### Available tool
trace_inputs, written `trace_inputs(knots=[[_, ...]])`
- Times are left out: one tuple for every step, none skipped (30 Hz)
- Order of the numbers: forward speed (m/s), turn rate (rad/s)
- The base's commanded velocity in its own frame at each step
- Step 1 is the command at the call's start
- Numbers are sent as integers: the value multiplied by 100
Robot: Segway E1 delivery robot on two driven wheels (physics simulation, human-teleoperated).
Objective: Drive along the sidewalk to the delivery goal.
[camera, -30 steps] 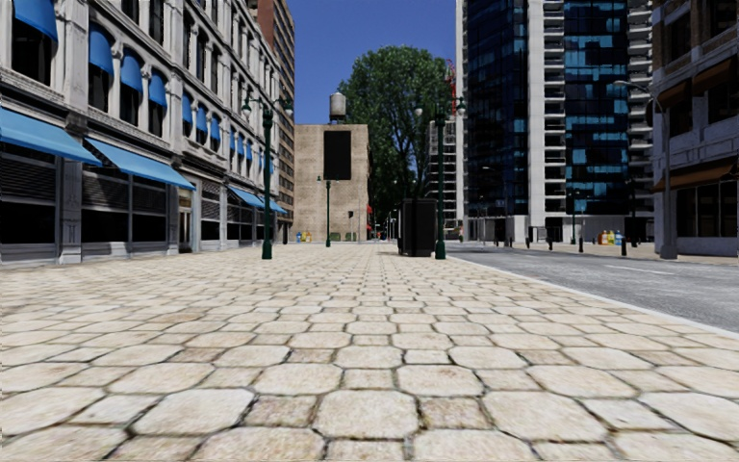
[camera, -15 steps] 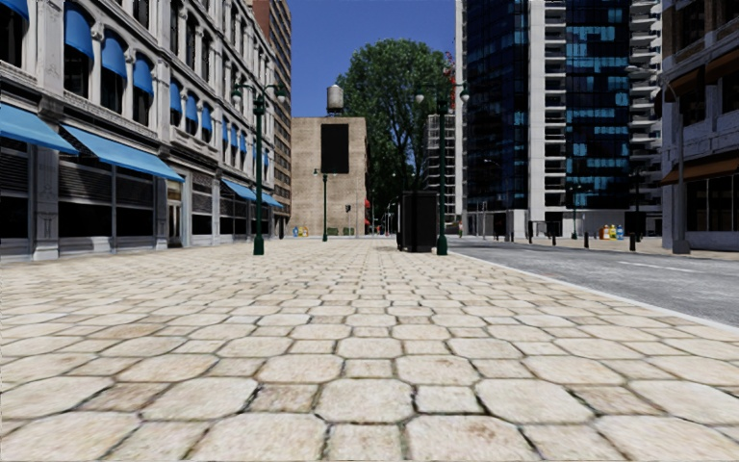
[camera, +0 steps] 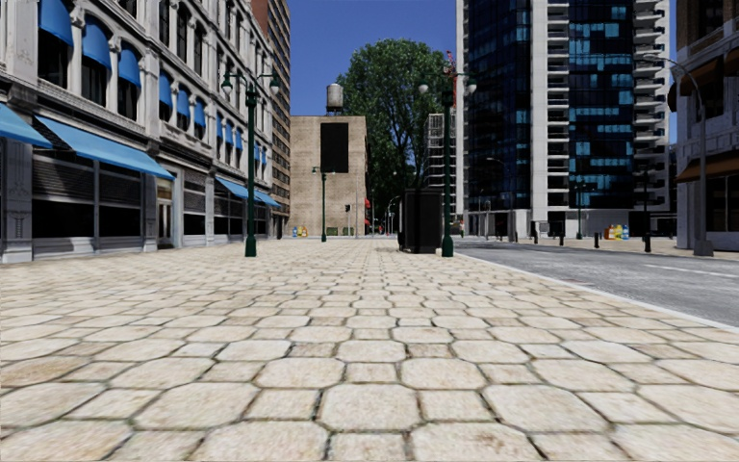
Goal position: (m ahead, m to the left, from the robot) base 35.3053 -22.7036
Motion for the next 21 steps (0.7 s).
trace_inputs(knots=[[200, 0], [200, 0], [200, 0], [200, 0], [200, 0], [200, 0], [200, 0], [200, 0], [200, 0], [200, 0], [200, 0], [200, 0], [200, 0], [200, 0], [200, 0], [200, 0], [200, 0], [200, 0], [200, 0], [200, 0], [200, 0]])
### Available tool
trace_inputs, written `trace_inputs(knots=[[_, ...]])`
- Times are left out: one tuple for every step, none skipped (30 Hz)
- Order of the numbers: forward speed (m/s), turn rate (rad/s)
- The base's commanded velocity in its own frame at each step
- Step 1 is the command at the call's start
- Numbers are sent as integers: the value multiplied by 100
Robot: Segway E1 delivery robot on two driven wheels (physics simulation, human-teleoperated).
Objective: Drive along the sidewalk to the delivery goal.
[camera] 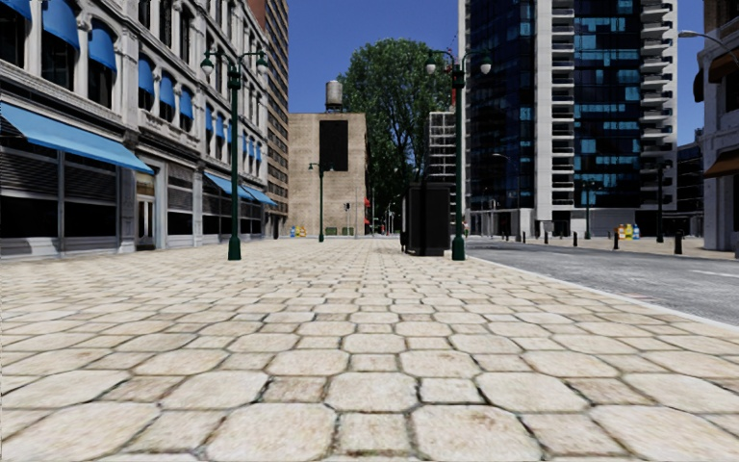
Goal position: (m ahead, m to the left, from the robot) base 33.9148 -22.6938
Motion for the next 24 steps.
trace_inputs(knots=[[200, 0], [200, 0], [200, 0], [200, 0], [200, 0], [200, 0], [200, 0], [200, 0], [200, 0], [200, 0], [200, 0], [200, 0], [200, 0], [200, 0], [200, 0], [200, 0], [200, 0], [200, 0], [200, 0], [200, 0], [200, 0], [200, 0], [200, 0], [200, 0]])
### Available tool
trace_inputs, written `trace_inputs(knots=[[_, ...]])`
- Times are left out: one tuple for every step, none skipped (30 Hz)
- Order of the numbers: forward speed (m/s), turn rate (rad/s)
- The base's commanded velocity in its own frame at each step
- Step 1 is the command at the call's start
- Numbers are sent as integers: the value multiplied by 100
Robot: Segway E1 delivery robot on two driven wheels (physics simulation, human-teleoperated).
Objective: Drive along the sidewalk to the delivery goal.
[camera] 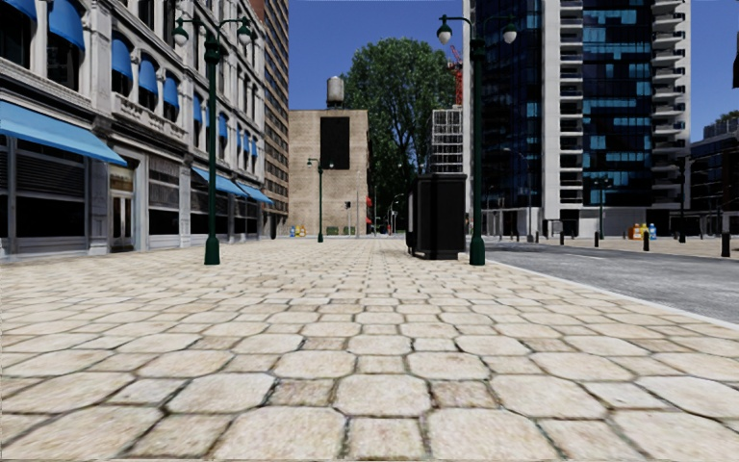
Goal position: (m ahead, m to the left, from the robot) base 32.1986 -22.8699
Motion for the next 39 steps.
trace_inputs(knots=[[200, 0], [200, 0], [200, 0], [200, 0], [200, 0], [200, 0], [200, 0], [200, 0], [200, 0], [200, 0], [200, 0], [200, 0], [200, 0], [200, 0], [200, 0], [200, 0], [200, 0], [200, 0], [200, 0], [200, 0], [200, 0], [200, 0], [200, 0], [200, 0], [200, 0], [200, 0], [200, 0], [200, 0], [200, 0], [200, 0], [200, 0], [200, 0], [200, 0], [200, 0], [200, 0], [200, 0], [200, 0], [200, 0], [200, 0]])
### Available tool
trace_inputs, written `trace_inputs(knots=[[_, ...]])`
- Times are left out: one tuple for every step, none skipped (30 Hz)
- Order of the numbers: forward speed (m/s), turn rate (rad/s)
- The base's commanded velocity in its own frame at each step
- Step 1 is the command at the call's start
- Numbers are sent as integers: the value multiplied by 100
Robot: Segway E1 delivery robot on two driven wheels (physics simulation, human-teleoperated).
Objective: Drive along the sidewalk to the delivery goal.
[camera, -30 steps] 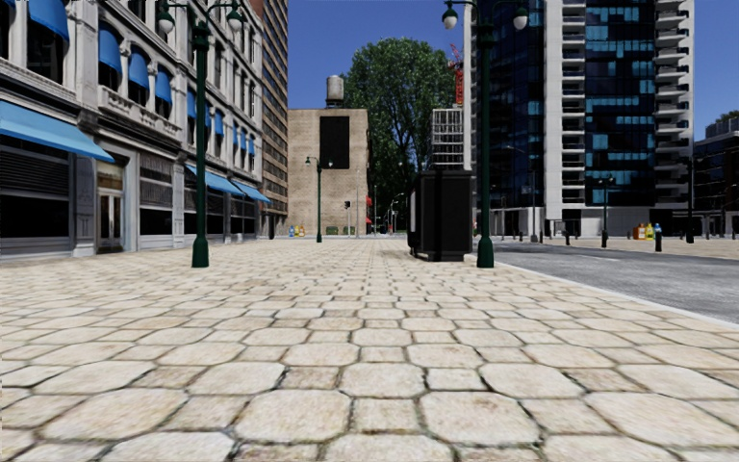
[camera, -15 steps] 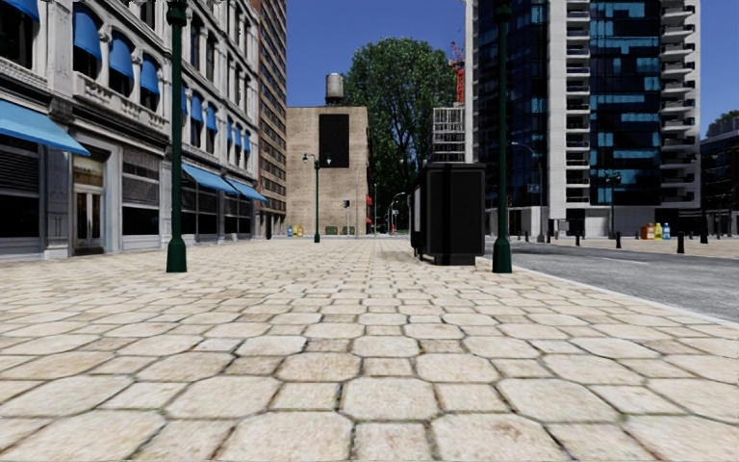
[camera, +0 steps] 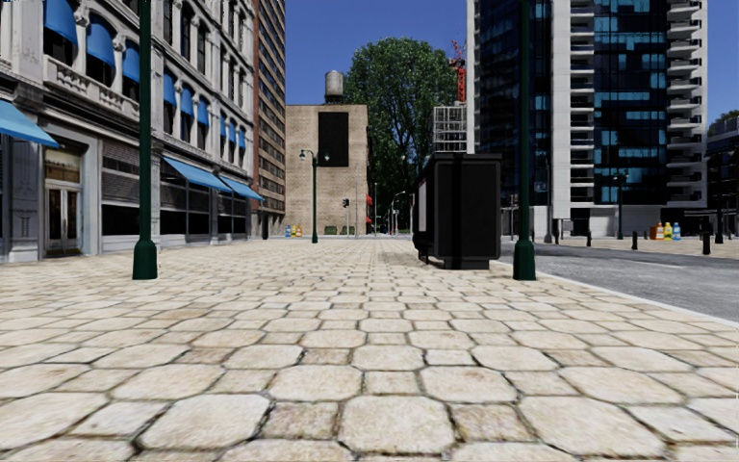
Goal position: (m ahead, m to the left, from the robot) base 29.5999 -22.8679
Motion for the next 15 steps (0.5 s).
trace_inputs(knots=[[200, 0], [200, 0], [200, 0], [200, 0], [200, 0], [200, 0], [200, 0], [200, 0], [200, 0], [200, 0], [200, 0], [200, 0], [200, 0], [200, 0], [200, 0]])
